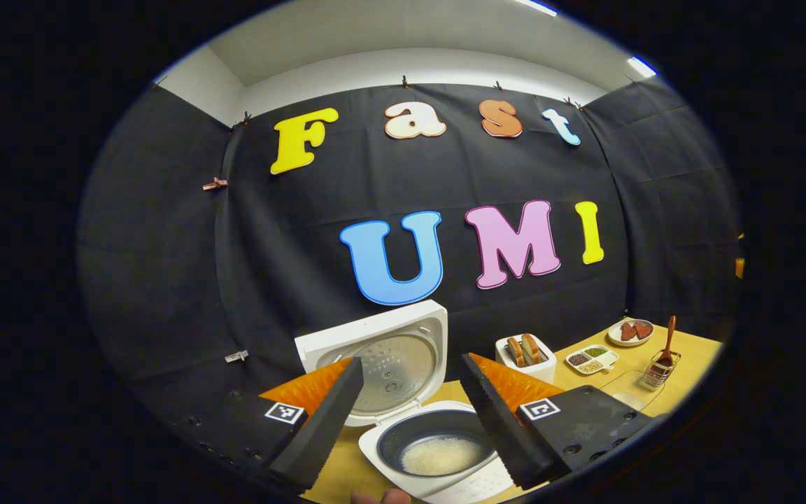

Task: Close the left gripper, press the button to open the rice cooker; take a wooden spoon from the chopstick holder with the right hand, scoop a spoonful of rice and pour it into the rice cooker, then put the wooden spoon back into the chopstick holder.

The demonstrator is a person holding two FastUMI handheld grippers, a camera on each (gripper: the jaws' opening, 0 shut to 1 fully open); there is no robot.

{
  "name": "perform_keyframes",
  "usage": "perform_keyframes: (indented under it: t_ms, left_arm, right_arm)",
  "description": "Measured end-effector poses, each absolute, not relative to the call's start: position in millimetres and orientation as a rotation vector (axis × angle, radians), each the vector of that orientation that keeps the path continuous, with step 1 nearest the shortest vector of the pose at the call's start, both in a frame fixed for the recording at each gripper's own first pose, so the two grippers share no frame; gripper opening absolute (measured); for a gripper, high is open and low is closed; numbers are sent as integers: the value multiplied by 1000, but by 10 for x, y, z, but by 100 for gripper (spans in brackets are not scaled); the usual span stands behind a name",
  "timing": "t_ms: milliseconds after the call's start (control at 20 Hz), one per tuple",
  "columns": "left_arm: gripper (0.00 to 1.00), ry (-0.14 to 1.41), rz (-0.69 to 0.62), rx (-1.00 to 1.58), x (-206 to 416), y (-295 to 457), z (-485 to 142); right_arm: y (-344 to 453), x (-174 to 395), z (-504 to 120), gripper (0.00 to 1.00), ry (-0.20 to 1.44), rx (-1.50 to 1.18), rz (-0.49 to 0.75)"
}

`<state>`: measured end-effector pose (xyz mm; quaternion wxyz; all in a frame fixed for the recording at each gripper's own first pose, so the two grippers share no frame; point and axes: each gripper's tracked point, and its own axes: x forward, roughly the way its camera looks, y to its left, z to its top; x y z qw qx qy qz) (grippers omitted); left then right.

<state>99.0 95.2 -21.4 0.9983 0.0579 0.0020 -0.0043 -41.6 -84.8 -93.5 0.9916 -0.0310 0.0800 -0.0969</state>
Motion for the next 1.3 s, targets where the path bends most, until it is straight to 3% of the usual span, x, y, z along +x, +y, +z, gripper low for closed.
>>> perform_keyframes:
  t_ms: [450, 750, 850, 950, 1000, 1300]
  left_arm:
    - [96, -10, 34, 44, 624, 587, -211]
    - [96, 45, 127, 15, 495, 501, -354]
    - [96, 64, 143, -4, 446, 443, -401]
    - [97, 80, 154, 12, 404, 406, -437]
    - [97, 83, 165, 27, 376, 419, -452]
    - [96, 129, 229, 36, 207, 458, -562]
  right_arm:
    - [-928, 65, -1626, 98, 261, 44, -72]
    - [-1148, 596, -2524, 96, 353, 169, 19]
    - [-1251, 771, -2919, 86, 424, 218, 27]
    - [-1348, 949, -3224, 66, 462, 225, 11]
    - [-1365, 1013, -3328, 48, 475, 222, 17]
    - [-1363, 1409, -3898, 48, 569, 225, 36]
